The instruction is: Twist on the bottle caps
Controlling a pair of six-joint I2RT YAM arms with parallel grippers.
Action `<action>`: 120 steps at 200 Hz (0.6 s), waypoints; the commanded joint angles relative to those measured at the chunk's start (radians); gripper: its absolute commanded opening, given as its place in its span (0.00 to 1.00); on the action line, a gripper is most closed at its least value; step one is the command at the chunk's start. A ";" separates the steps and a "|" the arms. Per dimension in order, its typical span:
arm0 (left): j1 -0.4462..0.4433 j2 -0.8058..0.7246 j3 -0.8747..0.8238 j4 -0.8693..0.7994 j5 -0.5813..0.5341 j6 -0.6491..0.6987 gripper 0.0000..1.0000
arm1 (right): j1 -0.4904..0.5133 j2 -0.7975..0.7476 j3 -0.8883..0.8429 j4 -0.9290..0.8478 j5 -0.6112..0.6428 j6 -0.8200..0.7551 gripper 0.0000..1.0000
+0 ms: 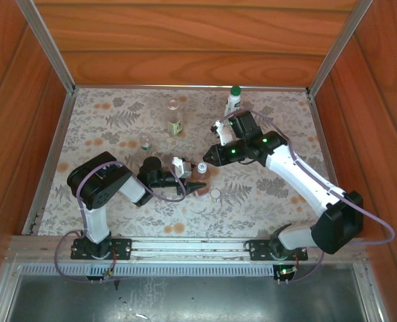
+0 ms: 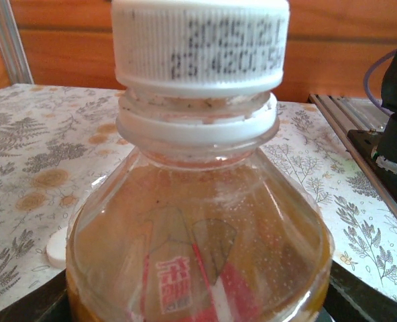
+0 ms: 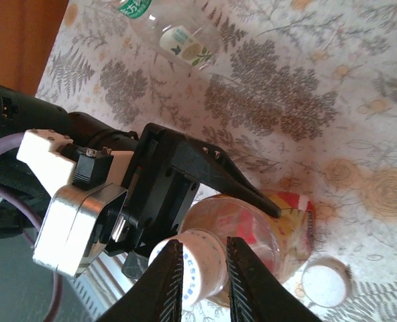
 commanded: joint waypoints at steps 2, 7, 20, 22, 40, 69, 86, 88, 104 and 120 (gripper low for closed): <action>0.001 -0.005 -0.009 -0.050 0.007 0.004 0.62 | -0.007 -0.006 -0.031 0.017 -0.142 -0.012 0.21; 0.001 -0.003 -0.009 -0.051 0.006 0.003 0.62 | -0.007 -0.011 -0.044 0.024 -0.157 -0.006 0.19; 0.000 -0.001 -0.006 -0.052 0.007 0.000 0.62 | -0.007 -0.026 -0.084 0.052 -0.201 0.010 0.17; 0.001 -0.001 -0.004 -0.052 0.007 -0.001 0.62 | -0.007 -0.027 -0.092 0.057 -0.208 0.014 0.17; -0.001 -0.002 -0.002 -0.051 0.007 -0.005 0.62 | -0.007 -0.043 -0.143 0.083 -0.261 0.030 0.15; 0.000 -0.003 -0.003 -0.053 -0.003 -0.007 0.62 | -0.006 -0.086 -0.223 0.143 -0.312 0.081 0.10; 0.000 -0.003 0.000 -0.054 -0.007 -0.008 0.62 | -0.005 -0.111 -0.254 0.164 -0.327 0.106 0.08; 0.000 -0.002 -0.001 -0.054 -0.007 -0.008 0.62 | -0.005 -0.115 -0.256 0.165 -0.329 0.108 0.08; 0.000 -0.002 -0.001 -0.055 -0.009 -0.006 0.62 | 0.004 -0.135 -0.271 0.174 -0.349 0.109 0.08; 0.000 -0.002 -0.001 -0.056 -0.009 -0.005 0.62 | 0.009 -0.153 -0.273 0.159 -0.337 0.103 0.10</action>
